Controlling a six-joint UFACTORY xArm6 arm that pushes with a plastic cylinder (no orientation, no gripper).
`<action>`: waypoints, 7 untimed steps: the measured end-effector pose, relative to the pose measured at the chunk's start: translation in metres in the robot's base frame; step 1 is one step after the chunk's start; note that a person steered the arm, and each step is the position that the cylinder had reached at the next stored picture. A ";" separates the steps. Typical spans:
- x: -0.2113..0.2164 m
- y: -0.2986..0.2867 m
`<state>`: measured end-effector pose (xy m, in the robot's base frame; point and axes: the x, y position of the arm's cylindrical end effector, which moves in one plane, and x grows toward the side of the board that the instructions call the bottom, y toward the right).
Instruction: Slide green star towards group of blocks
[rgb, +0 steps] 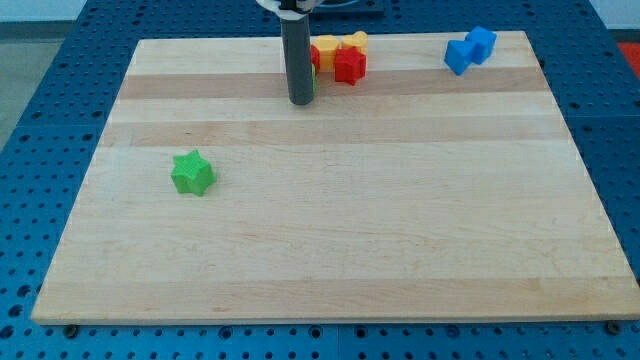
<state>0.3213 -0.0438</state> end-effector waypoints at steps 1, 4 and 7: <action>0.002 -0.001; 0.030 -0.108; 0.112 -0.170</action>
<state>0.4336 -0.2140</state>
